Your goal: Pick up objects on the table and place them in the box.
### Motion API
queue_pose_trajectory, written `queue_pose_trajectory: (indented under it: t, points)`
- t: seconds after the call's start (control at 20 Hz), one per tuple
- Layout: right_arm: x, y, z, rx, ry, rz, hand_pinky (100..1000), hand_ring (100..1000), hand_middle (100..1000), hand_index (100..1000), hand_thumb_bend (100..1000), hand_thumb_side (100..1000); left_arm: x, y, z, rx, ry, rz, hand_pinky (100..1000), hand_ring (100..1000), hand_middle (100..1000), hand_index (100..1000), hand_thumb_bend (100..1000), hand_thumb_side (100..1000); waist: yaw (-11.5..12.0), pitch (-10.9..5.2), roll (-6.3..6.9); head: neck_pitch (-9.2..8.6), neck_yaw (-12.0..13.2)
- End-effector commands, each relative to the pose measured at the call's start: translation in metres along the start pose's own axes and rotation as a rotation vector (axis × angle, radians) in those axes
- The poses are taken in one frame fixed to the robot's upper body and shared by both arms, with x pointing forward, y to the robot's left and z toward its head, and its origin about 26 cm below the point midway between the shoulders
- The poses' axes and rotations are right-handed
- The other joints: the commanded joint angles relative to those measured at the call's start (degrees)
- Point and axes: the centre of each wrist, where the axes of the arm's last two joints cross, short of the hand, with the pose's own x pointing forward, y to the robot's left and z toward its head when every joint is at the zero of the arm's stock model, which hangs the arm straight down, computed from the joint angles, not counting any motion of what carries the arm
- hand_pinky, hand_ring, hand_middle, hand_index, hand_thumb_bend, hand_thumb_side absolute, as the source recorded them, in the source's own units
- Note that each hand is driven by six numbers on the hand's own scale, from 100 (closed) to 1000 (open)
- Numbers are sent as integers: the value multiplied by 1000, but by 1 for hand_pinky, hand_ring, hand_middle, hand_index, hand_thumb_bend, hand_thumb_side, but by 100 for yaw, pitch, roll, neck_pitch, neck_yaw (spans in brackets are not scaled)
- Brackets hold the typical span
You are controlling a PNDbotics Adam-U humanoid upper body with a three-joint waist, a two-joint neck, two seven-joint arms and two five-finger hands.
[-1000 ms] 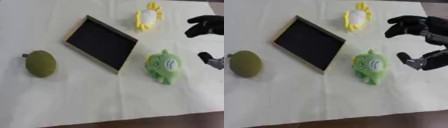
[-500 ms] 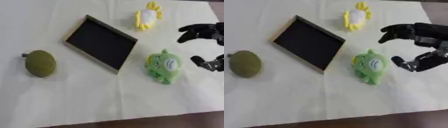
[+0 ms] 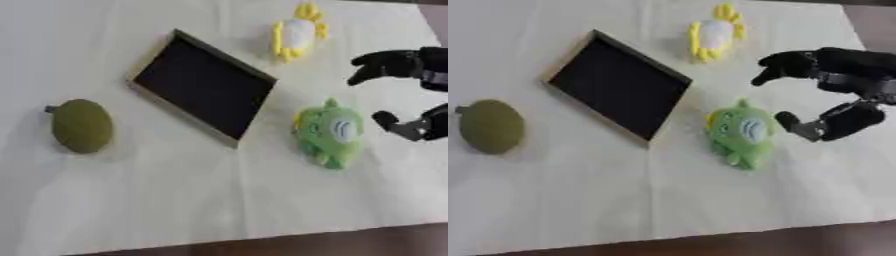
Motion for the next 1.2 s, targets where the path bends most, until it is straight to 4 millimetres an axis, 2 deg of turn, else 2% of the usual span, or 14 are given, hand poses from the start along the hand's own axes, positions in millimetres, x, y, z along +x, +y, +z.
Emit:
queue_pose_trajectory:
  t: [0.05,0.3,0.55,0.6,0.7,0.8,1.05,1.2]
  points:
    - [-2,-4,1,21,33,24,1000,1000,816,928,100,337,5,0,-5,-15,-24,1,708,751,741,814,100,631,10,-101,1,11,-23]
    - [-5,5,-6,66,68,17,1000,1000,827,934,100,448,5,0,-5,-17,-23,4,709,752,741,813,100,632,18,-96,-4,19,-30]
    - [-10,15,-9,86,115,30,1000,1000,852,953,100,495,4,-1,-5,-18,-20,7,710,752,741,811,100,635,25,-94,-6,7,-30]
    - [-11,16,-10,83,122,39,1000,1000,856,958,100,495,4,-1,-5,-18,-18,8,710,753,740,811,100,637,25,-92,-6,3,-29]
    - [-14,21,-10,79,124,59,1000,1000,864,967,100,328,4,-1,-4,-19,-17,9,710,753,738,811,100,638,27,-87,-6,-4,-26]
    - [-17,27,-11,87,118,75,1000,1000,867,970,100,297,4,-1,-4,-21,-16,9,710,753,737,810,100,639,29,-83,-6,-2,-22]
    - [-21,39,-14,117,116,92,1000,1000,875,974,100,281,4,-2,-5,-23,-15,14,711,754,735,810,100,642,37,-74,-1,2,-33]
    - [-23,45,-18,140,114,97,1000,1000,877,976,100,337,4,-3,-5,-24,-14,17,711,755,734,810,100,644,52,-65,4,-4,-38]
